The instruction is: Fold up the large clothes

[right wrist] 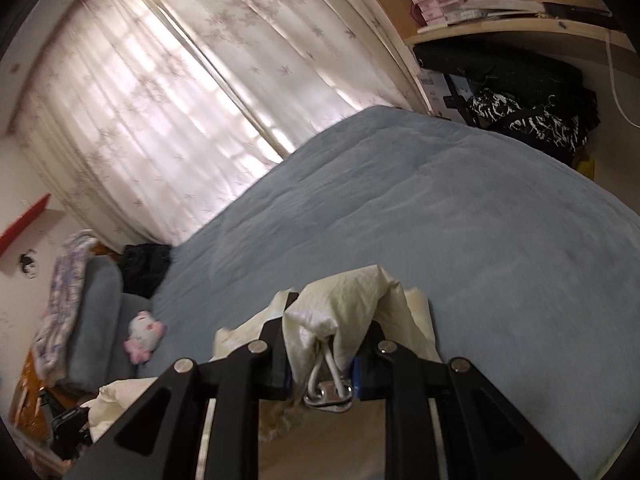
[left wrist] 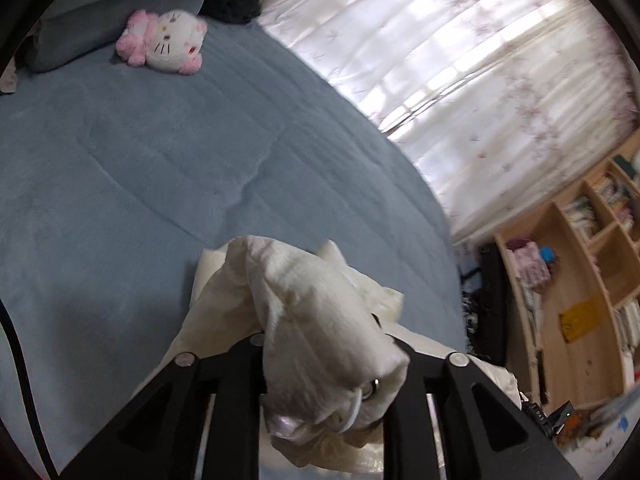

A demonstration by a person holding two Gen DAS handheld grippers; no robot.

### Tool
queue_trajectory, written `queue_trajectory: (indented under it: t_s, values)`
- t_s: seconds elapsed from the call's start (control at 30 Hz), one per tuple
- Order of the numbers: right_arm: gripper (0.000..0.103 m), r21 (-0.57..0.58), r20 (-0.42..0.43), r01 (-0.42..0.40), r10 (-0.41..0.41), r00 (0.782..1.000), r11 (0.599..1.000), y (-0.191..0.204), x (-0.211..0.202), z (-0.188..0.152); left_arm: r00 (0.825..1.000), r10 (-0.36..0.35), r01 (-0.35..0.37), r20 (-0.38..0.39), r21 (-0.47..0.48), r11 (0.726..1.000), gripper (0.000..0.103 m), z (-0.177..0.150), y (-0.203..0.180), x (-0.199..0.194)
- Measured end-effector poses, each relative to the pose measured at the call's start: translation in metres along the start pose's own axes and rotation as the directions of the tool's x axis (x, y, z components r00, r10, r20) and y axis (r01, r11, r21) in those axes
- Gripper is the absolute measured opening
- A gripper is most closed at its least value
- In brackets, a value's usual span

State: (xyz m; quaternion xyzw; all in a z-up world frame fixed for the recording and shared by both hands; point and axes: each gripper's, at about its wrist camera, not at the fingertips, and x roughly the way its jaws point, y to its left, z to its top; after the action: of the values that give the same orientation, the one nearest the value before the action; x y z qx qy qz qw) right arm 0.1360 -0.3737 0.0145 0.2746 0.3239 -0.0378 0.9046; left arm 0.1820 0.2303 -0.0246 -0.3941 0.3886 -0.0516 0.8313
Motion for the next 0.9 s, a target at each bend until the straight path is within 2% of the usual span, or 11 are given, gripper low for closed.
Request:
queue_trajectory:
  t_s: [0.13, 0.23, 0.3, 0.37, 0.47, 0.57, 0.63, 0.77, 0.9]
  values:
    - [0.033, -0.003, -0.015, 0.005, -0.005, 1.0, 1.0, 0.0, 0.063, 0.005, 0.999, -0.024, 0.02, -0.046, -0.074, 0.997, 0.048, 0.021, 0.015, 0.053]
    - [0.041, -0.072, -0.038, 0.037, -0.04, 0.998, 0.997, 0.006, 0.086, 0.005, 0.997, -0.045, 0.04, -0.062, -0.081, 0.996, 0.063, 0.029, 0.021, 0.071]
    - [0.046, -0.101, -0.044, 0.02, -0.024, 0.999, 0.995, 0.007, 0.089, 0.003, 0.996, -0.065, 0.061, -0.064, -0.063, 0.996, 0.078, 0.035, 0.023, 0.077]
    - [0.058, -0.112, -0.038, -0.003, -0.002, 0.999, 0.994, 0.006, 0.089, 0.002, 0.997, -0.071, 0.069, -0.04, -0.033, 0.997, 0.082, 0.04, 0.023, 0.077]
    - [0.067, -0.105, -0.025, -0.046, 0.044, 0.999, 0.993, -0.001, 0.085, 0.006, 0.994, -0.108, 0.108, -0.028, -0.003, 0.994, 0.086, 0.047, 0.023, 0.077]
    - [0.075, -0.067, -0.016, -0.097, 0.096, 0.995, 0.993, -0.011, 0.08, 0.012, 0.994, -0.09, 0.094, -0.063, 0.06, 0.994, 0.086, 0.046, 0.021, 0.084]
    - [0.081, -0.07, 0.005, -0.098, 0.098, 0.995, 0.993, -0.016, 0.075, 0.016, 0.993, -0.066, 0.079, -0.102, 0.133, 0.988, 0.086, 0.041, 0.017, 0.094]
    - [0.082, -0.096, 0.02, -0.099, 0.102, 0.995, 0.99, -0.031, 0.065, 0.022, 0.989, -0.007, 0.048, -0.149, 0.27, 0.962, 0.086, 0.033, 0.024, 0.104]
    - [0.084, -0.148, -0.036, -0.103, 0.099, 0.994, 0.983, -0.048, 0.073, 0.023, 0.982, 0.017, 0.053, -0.19, 0.359, 0.932, 0.086, 0.03, 0.028, 0.119]
